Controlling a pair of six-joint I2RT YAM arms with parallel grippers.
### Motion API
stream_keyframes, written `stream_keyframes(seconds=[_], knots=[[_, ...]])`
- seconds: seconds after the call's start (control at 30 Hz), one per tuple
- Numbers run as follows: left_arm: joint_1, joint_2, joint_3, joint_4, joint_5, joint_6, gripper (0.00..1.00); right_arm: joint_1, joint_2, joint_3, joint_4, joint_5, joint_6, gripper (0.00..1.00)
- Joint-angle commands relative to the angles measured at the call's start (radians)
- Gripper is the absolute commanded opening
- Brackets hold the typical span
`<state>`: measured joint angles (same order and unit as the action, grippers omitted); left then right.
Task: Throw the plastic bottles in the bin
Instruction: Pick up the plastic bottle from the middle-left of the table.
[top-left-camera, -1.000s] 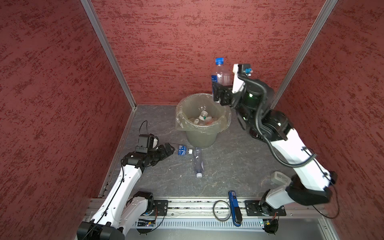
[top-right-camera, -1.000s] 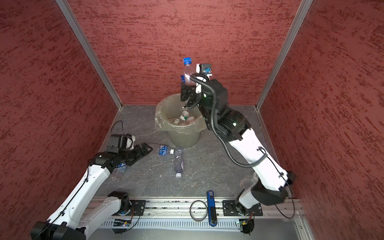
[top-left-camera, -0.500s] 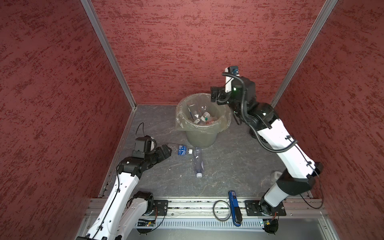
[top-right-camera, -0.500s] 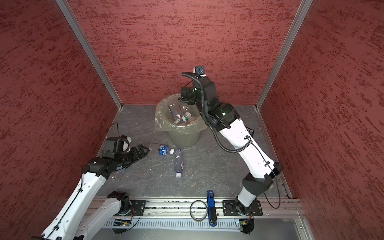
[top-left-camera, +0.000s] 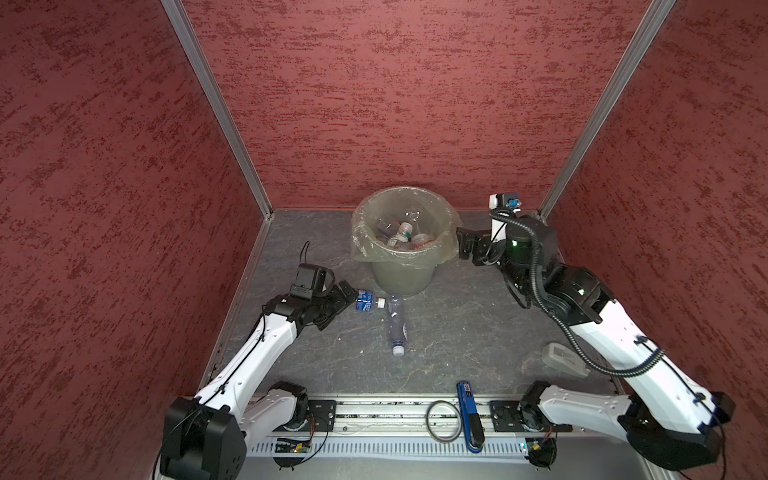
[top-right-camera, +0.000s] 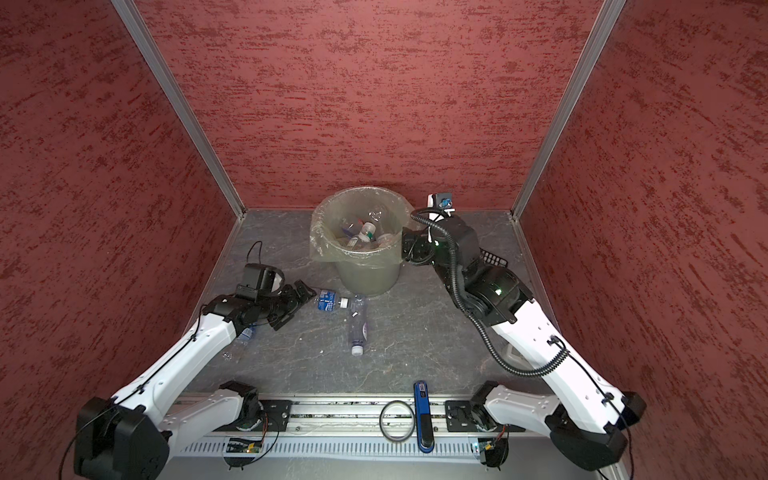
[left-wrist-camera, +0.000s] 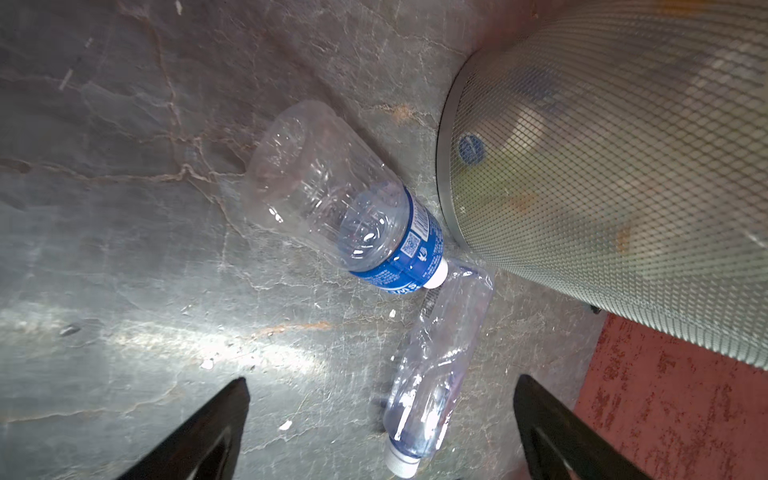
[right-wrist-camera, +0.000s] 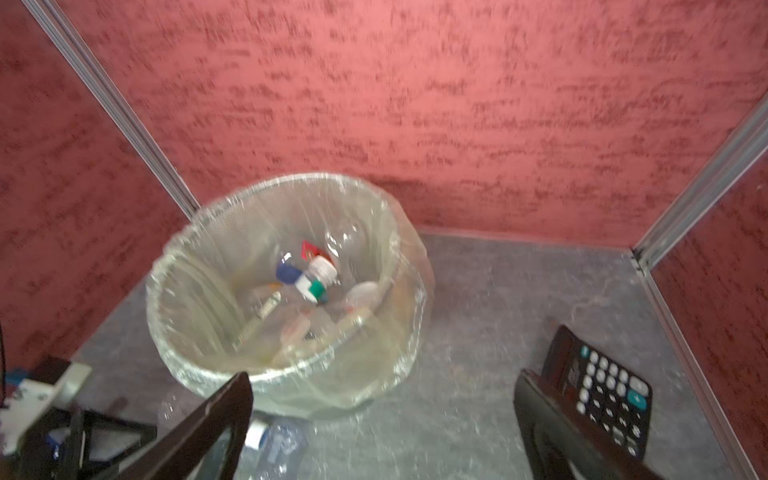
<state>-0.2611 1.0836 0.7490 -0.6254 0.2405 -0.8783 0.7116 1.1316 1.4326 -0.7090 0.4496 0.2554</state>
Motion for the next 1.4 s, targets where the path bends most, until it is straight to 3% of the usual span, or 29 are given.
stream_keyframes(seconds=[0.0,0.37,0.67,0.8,1.03,1.07,1.17,1.37], knots=[[-0.013,0.037,-0.006,0.079,-0.039,-0.168,0.99,0.0,-0.072,-0.039,-0.015,0.015,0.047,0.99],[-0.092,0.338,0.198,0.013,-0.108,-0.367,0.99,-0.001,-0.169,-0.168,0.019,0.023,0.071,0.99],[-0.101,0.393,0.187,0.036,-0.131,-0.463,1.0,-0.003,-0.227,-0.232,0.011,0.029,0.107,0.99],[-0.088,0.402,0.161,0.042,-0.126,-0.449,1.0,-0.003,-0.238,-0.242,0.008,0.031,0.111,0.99],[-0.055,0.532,0.245,-0.06,-0.075,-0.278,1.0,-0.003,-0.232,-0.227,0.021,0.021,0.116,0.99],[-0.054,0.536,0.244,-0.051,-0.073,-0.27,0.99,-0.003,-0.229,-0.225,0.023,0.021,0.117,0.99],[-0.045,0.524,0.22,-0.016,-0.06,-0.264,0.77,-0.003,-0.225,-0.228,0.022,0.017,0.128,0.98],[-0.024,0.494,0.208,-0.03,-0.059,-0.21,0.76,-0.003,-0.23,-0.23,0.012,0.016,0.137,0.97]])
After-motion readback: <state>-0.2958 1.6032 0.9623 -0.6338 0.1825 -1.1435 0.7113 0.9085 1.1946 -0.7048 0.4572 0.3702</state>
